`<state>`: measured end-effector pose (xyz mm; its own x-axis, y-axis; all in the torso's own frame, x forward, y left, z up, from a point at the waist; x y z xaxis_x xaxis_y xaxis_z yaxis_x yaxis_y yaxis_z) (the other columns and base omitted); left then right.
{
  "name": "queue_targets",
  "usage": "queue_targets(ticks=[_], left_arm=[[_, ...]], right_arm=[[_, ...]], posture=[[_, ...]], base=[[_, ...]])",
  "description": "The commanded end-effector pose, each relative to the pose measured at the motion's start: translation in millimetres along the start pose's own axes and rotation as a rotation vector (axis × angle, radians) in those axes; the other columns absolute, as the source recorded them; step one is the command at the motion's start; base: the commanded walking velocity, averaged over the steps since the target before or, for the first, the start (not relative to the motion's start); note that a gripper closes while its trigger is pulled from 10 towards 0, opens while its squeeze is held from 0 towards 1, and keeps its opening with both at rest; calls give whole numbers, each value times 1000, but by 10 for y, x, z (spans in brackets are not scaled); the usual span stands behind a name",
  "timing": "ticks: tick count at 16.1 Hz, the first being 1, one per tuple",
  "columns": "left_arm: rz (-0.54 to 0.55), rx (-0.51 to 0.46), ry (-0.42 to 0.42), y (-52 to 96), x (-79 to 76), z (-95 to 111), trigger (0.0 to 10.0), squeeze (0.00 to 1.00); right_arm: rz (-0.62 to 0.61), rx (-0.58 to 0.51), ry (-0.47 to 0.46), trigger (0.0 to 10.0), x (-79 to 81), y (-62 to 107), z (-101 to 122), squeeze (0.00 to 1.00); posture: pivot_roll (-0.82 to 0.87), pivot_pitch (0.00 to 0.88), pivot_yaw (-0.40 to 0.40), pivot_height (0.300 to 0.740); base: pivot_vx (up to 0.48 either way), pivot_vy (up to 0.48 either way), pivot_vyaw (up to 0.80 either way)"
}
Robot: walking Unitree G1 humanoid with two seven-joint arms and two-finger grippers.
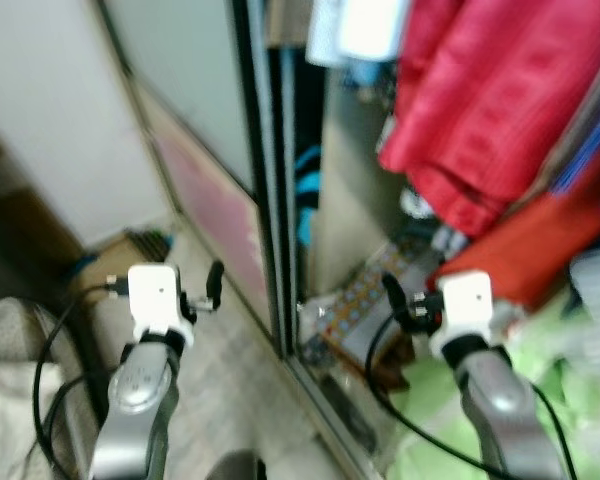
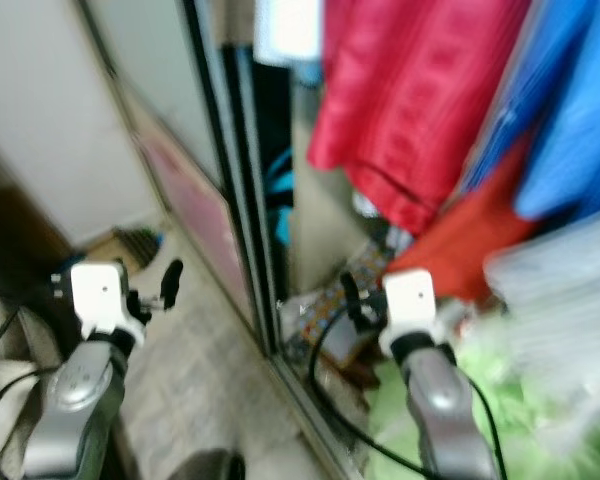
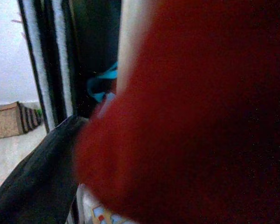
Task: Clean up the room
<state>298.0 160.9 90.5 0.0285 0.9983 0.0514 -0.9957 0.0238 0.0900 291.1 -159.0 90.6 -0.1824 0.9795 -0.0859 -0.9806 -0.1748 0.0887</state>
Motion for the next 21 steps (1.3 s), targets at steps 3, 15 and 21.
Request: queue_targets(ticks=[3, 15, 21], left_arm=[[13, 3, -15, 14, 59, -3, 10000, 0], [3, 5, -1, -33, 17, -1, 10000, 0], [-4, 15, 10, -48, -5, 44, 10000, 0]], right_arm=[[-2, 0, -21, 10000, 35, -52, 15, 0], [22, 6, -40, 10000, 36, -86, 2, 0], [34, -24, -8, 10000, 59, -98, 62, 0]], posture=[[24, 0, -16, 740], [26, 0, -25, 740], [25, 0, -20, 740]], base=[[0, 0, 706], [0, 320, 0], [0, 0, 133]])
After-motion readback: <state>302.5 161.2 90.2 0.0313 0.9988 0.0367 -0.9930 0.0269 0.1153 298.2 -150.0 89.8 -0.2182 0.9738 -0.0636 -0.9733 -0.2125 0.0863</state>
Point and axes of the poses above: a point about 5 cm out from each wrist's last joint towards the gripper, its own y axis pointing back from the gripper into the wrist, its own z axis along the axis of the wrist's last joint, x = y × z, the point moved 6 cm from there along -y, pointing out of the wrist towards the gripper, and after that the axes turned 3 degrees about -y, right-handed, at the moved point
